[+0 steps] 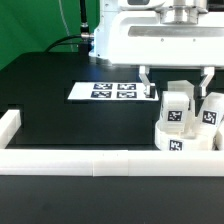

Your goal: Assemble stool

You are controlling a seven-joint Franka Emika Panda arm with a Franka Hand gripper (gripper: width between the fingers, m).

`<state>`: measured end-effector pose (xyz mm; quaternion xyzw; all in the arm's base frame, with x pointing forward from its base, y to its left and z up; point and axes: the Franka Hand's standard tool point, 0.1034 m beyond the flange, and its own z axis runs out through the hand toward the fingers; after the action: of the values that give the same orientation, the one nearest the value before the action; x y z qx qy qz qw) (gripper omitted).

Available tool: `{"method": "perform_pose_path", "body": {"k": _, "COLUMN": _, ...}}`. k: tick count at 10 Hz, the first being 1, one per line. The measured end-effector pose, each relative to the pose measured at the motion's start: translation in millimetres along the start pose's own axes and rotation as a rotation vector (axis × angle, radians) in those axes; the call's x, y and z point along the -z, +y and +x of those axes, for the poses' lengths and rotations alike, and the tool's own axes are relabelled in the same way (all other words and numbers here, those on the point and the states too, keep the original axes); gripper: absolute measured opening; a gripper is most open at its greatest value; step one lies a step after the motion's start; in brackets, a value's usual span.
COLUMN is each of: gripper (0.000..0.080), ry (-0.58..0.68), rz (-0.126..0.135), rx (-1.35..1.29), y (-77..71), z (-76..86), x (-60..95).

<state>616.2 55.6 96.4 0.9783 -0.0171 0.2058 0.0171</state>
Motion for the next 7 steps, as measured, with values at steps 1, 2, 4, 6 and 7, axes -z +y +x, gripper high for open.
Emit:
{"method": "perform_pose_path", "body": {"k": 1, "gripper": 0.0623, "ry": -0.01, "rz": 0.0, "rx": 0.008, "y": 4.7, "z": 3.1, "x": 4.0}}
{"method": "perform_pose_path", "body": {"k": 2, "gripper": 0.0646, "ry": -0.028, "rz": 0.001, "rx": 0.014, "y": 11.1, "z": 6.3, "x": 9.1}}
{"method": "perform_pose_path", "body": {"k": 4, "gripper": 0.0649, "ry": -0.046, "rz": 0.006, "rx": 0.012, "y": 17.0, "z": 13.1, "x": 19.2}}
{"method": "perform_pose_path", "body": {"k": 6, "gripper": 0.0649, "ry": -0.052, "rz": 0.004, "rx": 0.016, "y": 15.9, "z": 9.1, "x": 15.0}}
{"method": "perform_pose_path", "body": {"k": 7, "gripper": 0.0649, "ry": -0.053, "rz": 0.004, "rx": 0.015, "y": 16.1, "z": 9.0, "x": 14.9}}
